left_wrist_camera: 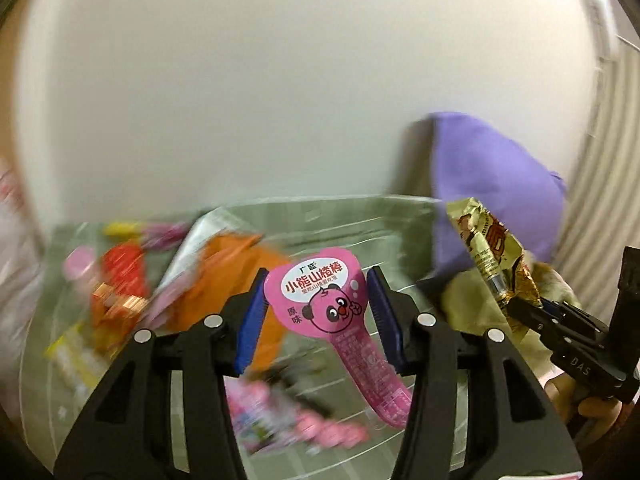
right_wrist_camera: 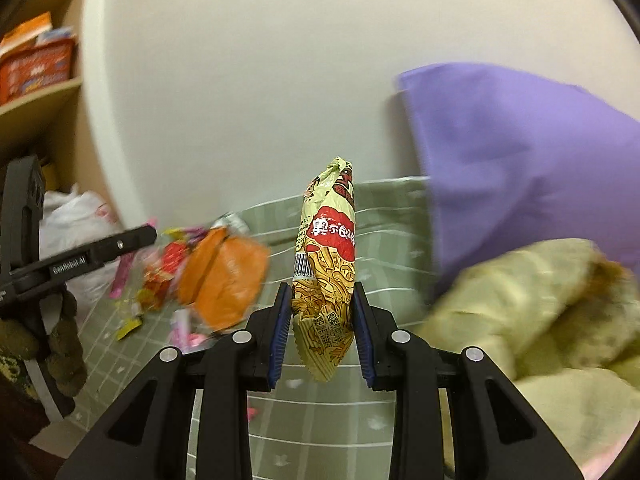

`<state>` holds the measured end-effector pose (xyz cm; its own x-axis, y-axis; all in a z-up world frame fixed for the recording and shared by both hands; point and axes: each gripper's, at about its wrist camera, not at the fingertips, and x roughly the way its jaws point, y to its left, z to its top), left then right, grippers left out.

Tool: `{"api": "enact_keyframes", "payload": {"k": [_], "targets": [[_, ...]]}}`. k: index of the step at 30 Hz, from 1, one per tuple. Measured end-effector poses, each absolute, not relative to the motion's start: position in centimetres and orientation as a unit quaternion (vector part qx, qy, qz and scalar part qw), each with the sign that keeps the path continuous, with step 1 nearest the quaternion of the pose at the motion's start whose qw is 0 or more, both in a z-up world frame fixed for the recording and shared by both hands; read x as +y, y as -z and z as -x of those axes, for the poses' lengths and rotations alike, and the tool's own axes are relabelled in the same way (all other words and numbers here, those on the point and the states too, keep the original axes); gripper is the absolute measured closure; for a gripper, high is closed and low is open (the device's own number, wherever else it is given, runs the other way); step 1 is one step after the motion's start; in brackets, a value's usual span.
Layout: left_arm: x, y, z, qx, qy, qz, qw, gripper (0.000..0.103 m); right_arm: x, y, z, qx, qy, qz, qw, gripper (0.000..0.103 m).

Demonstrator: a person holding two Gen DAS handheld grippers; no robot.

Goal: Collect trash
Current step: 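Carry both items to the yellow-lined bin and open both tools to drop them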

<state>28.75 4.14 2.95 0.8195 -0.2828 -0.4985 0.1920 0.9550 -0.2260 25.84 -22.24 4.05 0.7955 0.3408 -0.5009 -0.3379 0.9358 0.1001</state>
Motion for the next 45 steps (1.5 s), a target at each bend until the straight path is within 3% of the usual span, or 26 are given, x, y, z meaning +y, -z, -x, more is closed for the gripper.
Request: {"api": "enact_keyframes", "payload": {"k": [9,15,19,24,38,42,45], "targets": [[-9.2,-5.6,-33.1,0.283,0.354,0.048,0.890,0.056,-32.3,-6.0,-23.0,0.266,-0.020,-0.015,0.964,0.074],[-20.9,-3.0,-35.7,0.330,0.435,0.005,0.838,0.056,-38.9,-4.1,-24.8,0.306,-0.035,-0.038,0.951,0.074],[-24.7,-0.1,-38.1,0.388,0.410,-0.011,0.825,0.056,-41.6,-3.4,-26.8,0.325,-0.074,-0.043,0.942,0.074],[-24.9,2.4,-39.6,0.424,0.375,-0.024,0.824,0.056,-41.5,-2.5,-28.2,0.340,-0.104,-0.035,0.934,0.074],[-20.1,3.0,-39.1,0.409,0.421,0.025,0.809,0.056,-38.3,-2.5,-26.3,0.394,-0.074,-0.032,0.915,0.074],[-18.8,1.8,-38.8,0.401,0.452,0.055,0.795,0.038,-38.3,-2.8,-26.4,0.372,-0.035,-0.039,0.927,0.069],[-18.0,0.2,-38.1,0.387,0.453,0.061,0.801,0.034,-37.8,-2.7,-26.5,0.357,-0.015,-0.032,0.934,0.059]]}}
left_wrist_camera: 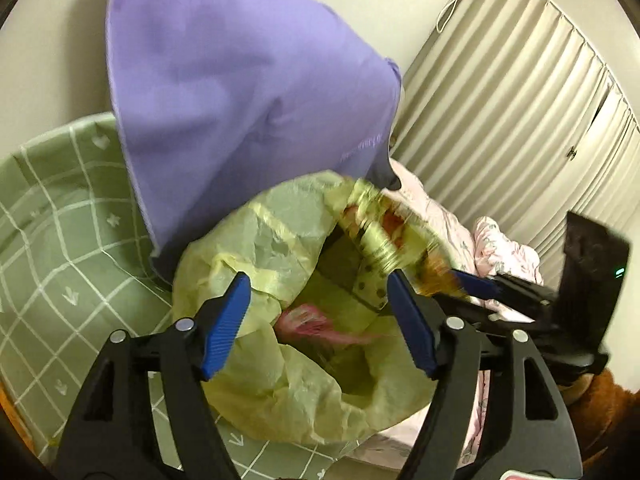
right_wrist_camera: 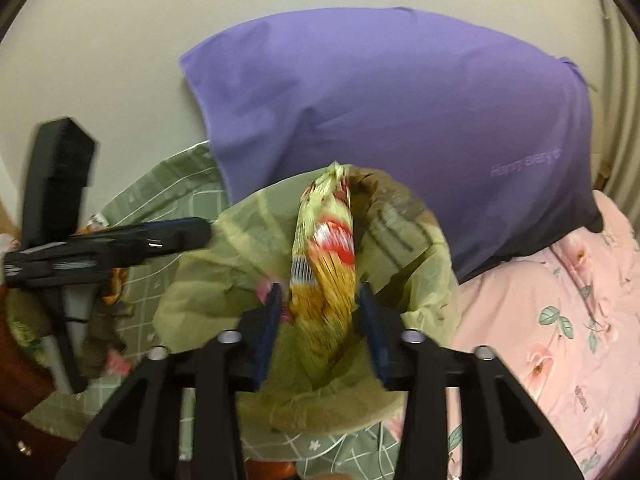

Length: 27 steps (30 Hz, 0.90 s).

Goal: Collect trash
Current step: 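Carry both items to the yellow-lined bin and open both tools to drop them, then grasp the yellow snack wrapper with the left tool while the right tool grasps a dark wrapper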

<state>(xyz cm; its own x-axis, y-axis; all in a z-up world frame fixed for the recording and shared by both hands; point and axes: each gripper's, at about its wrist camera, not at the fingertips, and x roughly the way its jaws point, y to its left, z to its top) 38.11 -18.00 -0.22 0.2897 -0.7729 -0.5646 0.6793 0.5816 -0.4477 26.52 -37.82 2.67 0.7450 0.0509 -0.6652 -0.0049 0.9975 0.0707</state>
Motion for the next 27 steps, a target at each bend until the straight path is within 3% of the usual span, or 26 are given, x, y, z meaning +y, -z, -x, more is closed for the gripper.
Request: {"api": "enact_keyframes", "payload": {"k": [8,16,20,27], "targets": [[-11.0,-3.5,-35.6,0.334,0.347,0.074,0.873,0.027,-35.5,-2.4,-27.4,0.345,-0.035,-0.029,0.938,0.057],[-1.8,-0.9,-33.1,0.342,0.225,0.092,0.908,0.027,-31.7,-3.6,-27.7,0.308,-0.073,-0.022,0.948,0.056],[2.8,0.6,-31.4,0.339,0.137,0.094,0.926,0.027,-28.9,-4.0,-27.8,0.282,-0.106,-0.030,0.953,0.049],[12.9,3.8,-28.5,0.352,-0.033,0.111,0.929,0.026,-22.5,-2.5,-28.6,0.298,-0.175,0.008,0.938,0.048]]}}
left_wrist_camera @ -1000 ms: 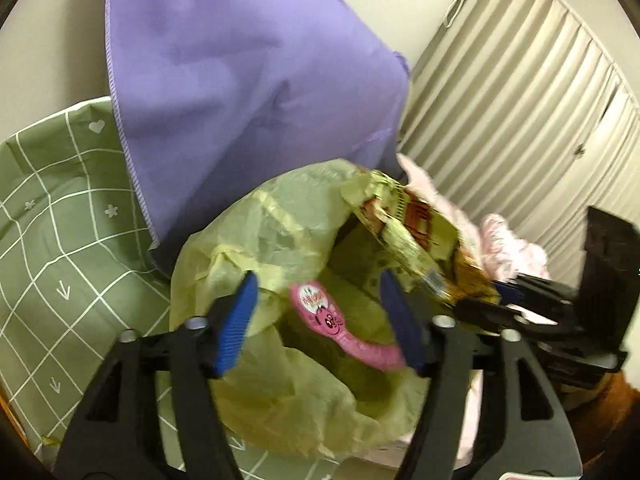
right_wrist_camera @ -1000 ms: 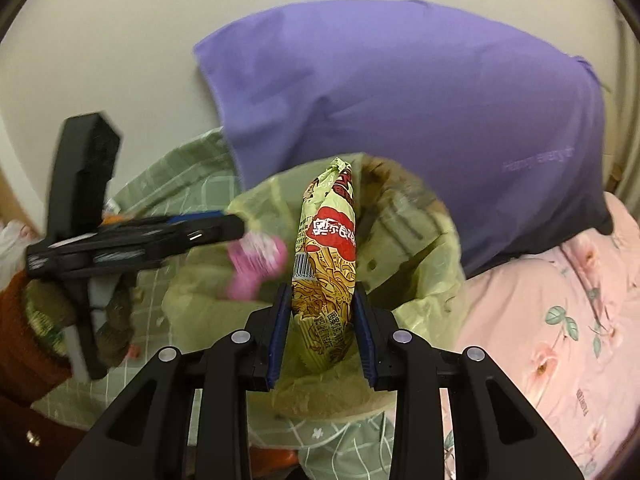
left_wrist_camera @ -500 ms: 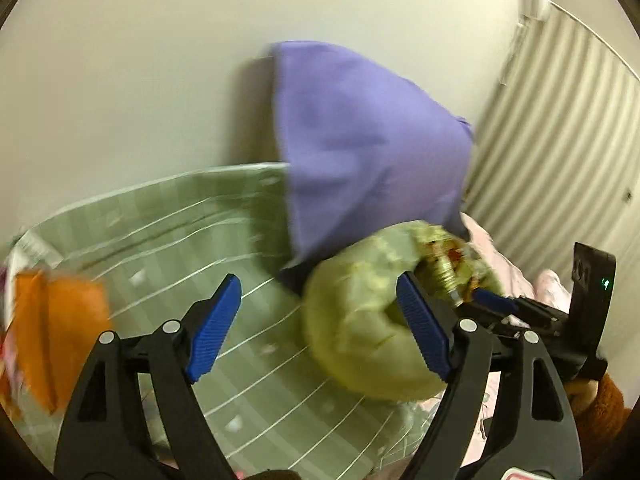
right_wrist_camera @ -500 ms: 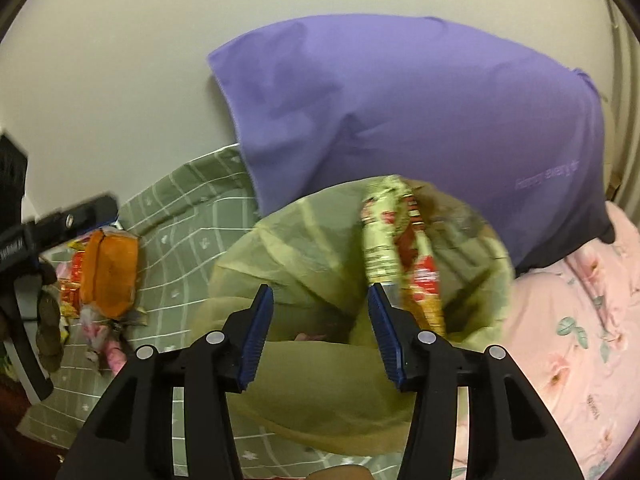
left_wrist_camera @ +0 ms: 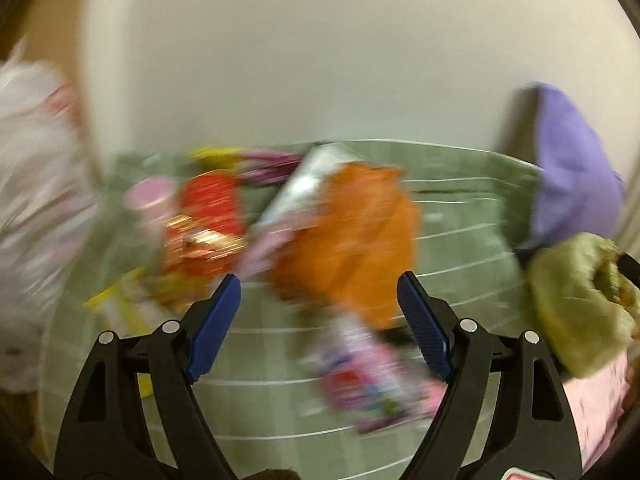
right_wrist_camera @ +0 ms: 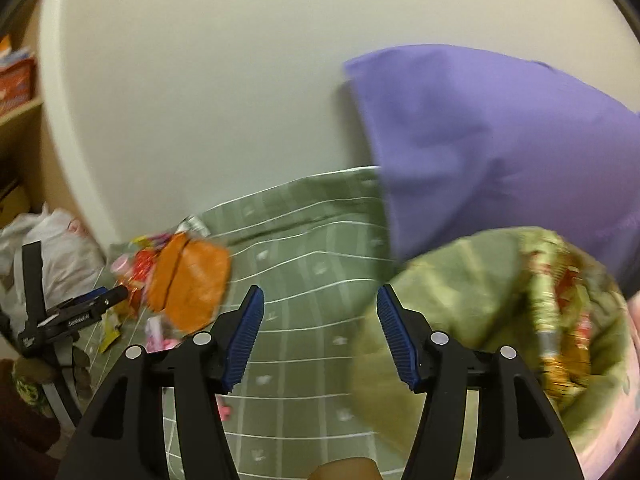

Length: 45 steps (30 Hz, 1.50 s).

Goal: Collect trash
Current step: 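Grasp the yellow snack wrapper with the left tool while the right tool grasps a dark wrapper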

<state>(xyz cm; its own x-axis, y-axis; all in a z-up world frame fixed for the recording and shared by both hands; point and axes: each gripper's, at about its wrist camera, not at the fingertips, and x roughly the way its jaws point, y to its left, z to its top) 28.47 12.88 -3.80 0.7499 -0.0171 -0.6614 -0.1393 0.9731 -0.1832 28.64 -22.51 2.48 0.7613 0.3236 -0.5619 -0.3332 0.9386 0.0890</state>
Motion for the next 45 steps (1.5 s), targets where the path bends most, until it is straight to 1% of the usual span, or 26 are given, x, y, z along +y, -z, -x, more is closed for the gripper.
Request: {"api": "enact_keyframes", "payload": {"k": [3,6,9,14,17,22,23,24,25,27,31,37,41,45], "targets": [[16.8,5.1,-27.4,0.361,-0.072,0.132,0.920,0.025,-20.1,-1.8,-28.7,0.300,-0.193,0.028,0.934,0.048],[20.4,6.5,-26.3,0.372,-0.097,0.184,0.905,0.025,-18.5,-1.0,-29.5,0.312,-0.209,0.016,0.926,0.048],[23.0,7.9,-25.4,0.381,-0.128,0.214,0.890,0.025,-17.2,0.1,-30.1,0.327,-0.221,0.007,0.919,0.048],[24.8,10.0,-26.0,0.403,-0.164,0.216,0.874,0.025,-14.7,1.4,-30.3,0.336,-0.226,0.026,0.914,0.048],[25.9,11.0,-26.8,0.415,-0.185,0.215,0.865,0.031,-13.8,2.2,-30.5,0.345,-0.230,0.041,0.909,0.048],[27.1,12.6,-28.0,0.444,-0.199,0.226,0.844,0.048,-13.2,3.3,-30.1,0.361,-0.231,0.050,0.902,0.048],[27.2,12.7,-28.1,0.443,-0.199,0.228,0.844,0.049,-13.1,3.6,-29.9,0.364,-0.229,0.054,0.901,0.048],[27.2,12.6,-28.0,0.442,-0.197,0.229,0.844,0.054,-13.1,3.8,-29.8,0.366,-0.229,0.054,0.900,0.048],[27.2,12.8,-28.1,0.445,-0.189,0.232,0.844,0.058,-13.1,4.0,-29.7,0.369,-0.228,0.054,0.899,0.048],[26.8,12.8,-27.9,0.449,-0.172,0.229,0.846,0.061,-13.1,4.3,-29.5,0.374,-0.226,0.057,0.898,0.048],[25.3,12.4,-27.3,0.453,-0.136,0.213,0.855,0.065,-12.1,4.6,-29.3,0.378,-0.230,0.065,0.895,0.048],[23.4,11.4,-25.5,0.443,-0.082,0.206,0.868,0.066,-9.3,5.1,-29.1,0.381,-0.265,0.085,0.882,0.048],[22.2,11.4,-25.1,0.453,-0.050,0.201,0.867,0.066,-7.6,5.9,-29.2,0.394,-0.307,0.078,0.863,0.048],[21.8,11.8,-24.2,0.462,-0.039,0.206,0.862,0.066,-6.4,6.8,-30.3,0.409,-0.321,0.072,0.851,0.056]]}}
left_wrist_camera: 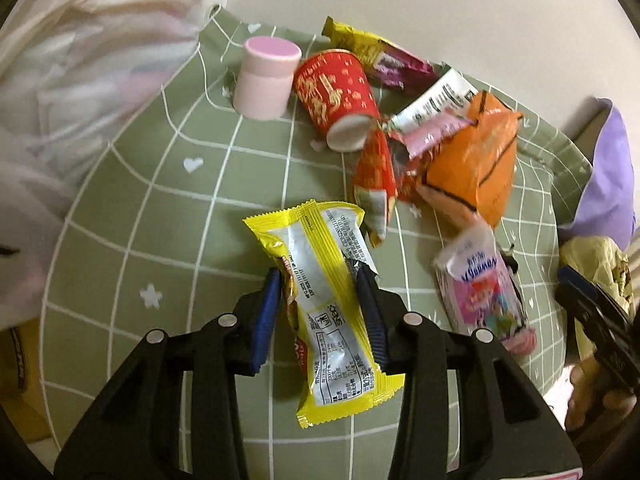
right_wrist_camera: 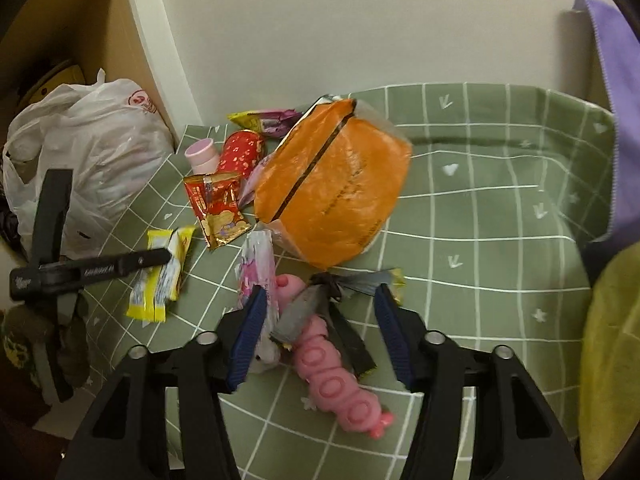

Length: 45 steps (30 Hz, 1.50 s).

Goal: Collect trash
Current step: 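Grasp the yellow snack wrapper with the left tool while the right tool grasps a dark wrapper, then carry both wrappers over the bin and open both tools to release them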

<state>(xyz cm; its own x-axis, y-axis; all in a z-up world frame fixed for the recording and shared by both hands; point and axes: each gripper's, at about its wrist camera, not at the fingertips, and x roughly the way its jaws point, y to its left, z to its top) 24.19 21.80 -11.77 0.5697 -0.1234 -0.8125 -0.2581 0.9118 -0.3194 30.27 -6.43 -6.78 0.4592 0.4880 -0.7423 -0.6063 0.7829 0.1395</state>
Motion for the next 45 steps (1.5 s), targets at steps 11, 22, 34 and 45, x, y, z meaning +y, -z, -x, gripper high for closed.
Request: {"api": "enact_keyframes", "payload": {"k": [11,22,34,45], "targets": [[20.4,10.5,-22.3,0.460,-0.029,0.182,0.869,0.066,-4.2,10.5,-34.4,0.454,-0.322,0.079,0.827,0.069],[19.2,10.0,-22.6,0.458,-0.007,0.180,0.870,0.066,-7.0,9.1,-32.3,0.448,-0.319,0.062,0.833,0.090],[17.2,11.1,-24.6,0.478,0.012,0.153,0.865,0.064,-10.3,7.9,-30.8,0.423,-0.314,0.058,0.848,0.076],[17.3,10.4,-23.7,0.469,0.018,0.154,0.869,0.064,-7.6,11.4,-32.8,0.469,-0.305,0.095,0.824,0.073]]}}
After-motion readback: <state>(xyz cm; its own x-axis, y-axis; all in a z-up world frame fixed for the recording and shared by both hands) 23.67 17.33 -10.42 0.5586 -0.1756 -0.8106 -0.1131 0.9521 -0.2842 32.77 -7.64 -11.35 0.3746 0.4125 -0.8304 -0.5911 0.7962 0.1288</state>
